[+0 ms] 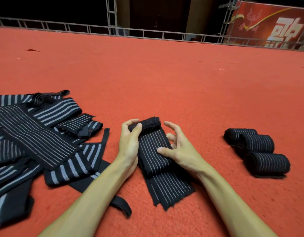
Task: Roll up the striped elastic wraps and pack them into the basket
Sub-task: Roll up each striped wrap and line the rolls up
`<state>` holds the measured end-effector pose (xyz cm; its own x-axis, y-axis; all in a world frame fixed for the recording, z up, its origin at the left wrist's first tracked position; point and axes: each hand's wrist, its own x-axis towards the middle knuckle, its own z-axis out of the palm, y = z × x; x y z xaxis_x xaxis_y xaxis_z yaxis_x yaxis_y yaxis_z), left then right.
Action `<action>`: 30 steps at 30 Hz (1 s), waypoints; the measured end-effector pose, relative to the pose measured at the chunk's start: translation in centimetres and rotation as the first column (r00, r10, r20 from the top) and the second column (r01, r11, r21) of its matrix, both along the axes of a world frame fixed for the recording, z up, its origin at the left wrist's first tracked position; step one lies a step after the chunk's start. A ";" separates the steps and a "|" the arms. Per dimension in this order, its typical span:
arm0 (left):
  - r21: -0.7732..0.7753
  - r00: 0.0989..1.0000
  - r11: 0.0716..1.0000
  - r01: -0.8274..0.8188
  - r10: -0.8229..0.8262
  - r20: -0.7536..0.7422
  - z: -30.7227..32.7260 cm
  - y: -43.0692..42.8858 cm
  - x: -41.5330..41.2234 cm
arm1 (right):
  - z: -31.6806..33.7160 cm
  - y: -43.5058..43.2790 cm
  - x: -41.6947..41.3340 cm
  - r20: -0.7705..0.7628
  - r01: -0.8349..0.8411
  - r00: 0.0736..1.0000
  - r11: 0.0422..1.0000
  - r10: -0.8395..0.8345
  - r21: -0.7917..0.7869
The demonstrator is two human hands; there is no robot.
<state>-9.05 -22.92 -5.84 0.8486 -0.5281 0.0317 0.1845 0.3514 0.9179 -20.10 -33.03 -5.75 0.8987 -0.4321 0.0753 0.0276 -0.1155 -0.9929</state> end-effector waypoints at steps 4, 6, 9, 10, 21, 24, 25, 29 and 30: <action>0.005 0.984 0.988 0.153 -0.153 0.090 0.4 0.2 -0.4 | 0.6 0.0 -0.3 0.015 0.039 0.999 0.997 -0.040 0.060; -0.003 0.959 0.971 0.239 -0.236 0.155 0.2 0.2 -0.6 | 0.8 0.0 -0.2 0.055 0.129 0.990 0.992 -0.129 0.004; 0.012 0.917 0.952 0.306 -0.298 0.265 -0.2 0.3 -0.7 | 1.0 -0.2 0.1 0.092 0.241 0.967 0.969 -0.236 -0.049; 0.034 0.901 0.947 0.320 -0.315 0.300 -0.2 0.3 -0.9 | 1.1 -0.2 0.1 0.087 0.262 0.963 0.962 -0.256 -0.071; 0.100 0.903 0.924 0.369 -0.382 0.198 -0.2 0.4 -1.3 | 0.5 -0.1 -0.1 0.057 0.155 0.986 0.988 -0.155 0.007; 0.128 0.906 0.918 0.375 -0.392 0.160 -0.4 0.2 -1.6 | 0.6 -0.2 -0.2 0.124 0.149 0.980 0.988 -0.154 0.047; 0.135 0.906 0.916 0.377 -0.395 0.153 -0.4 0.1 -1.7 | 0.5 -0.3 -0.2 0.143 0.152 0.977 0.986 -0.160 0.066; 0.173 0.911 0.921 0.349 -0.377 0.166 -0.6 0.0 -1.7 | 0.3 -0.3 -0.3 0.174 0.148 0.971 0.985 -0.162 0.089; 0.183 0.914 0.925 0.333 -0.364 0.177 -0.7 0.0 -1.6 | 0.2 -0.3 -0.3 0.174 0.139 0.973 0.986 -0.153 0.089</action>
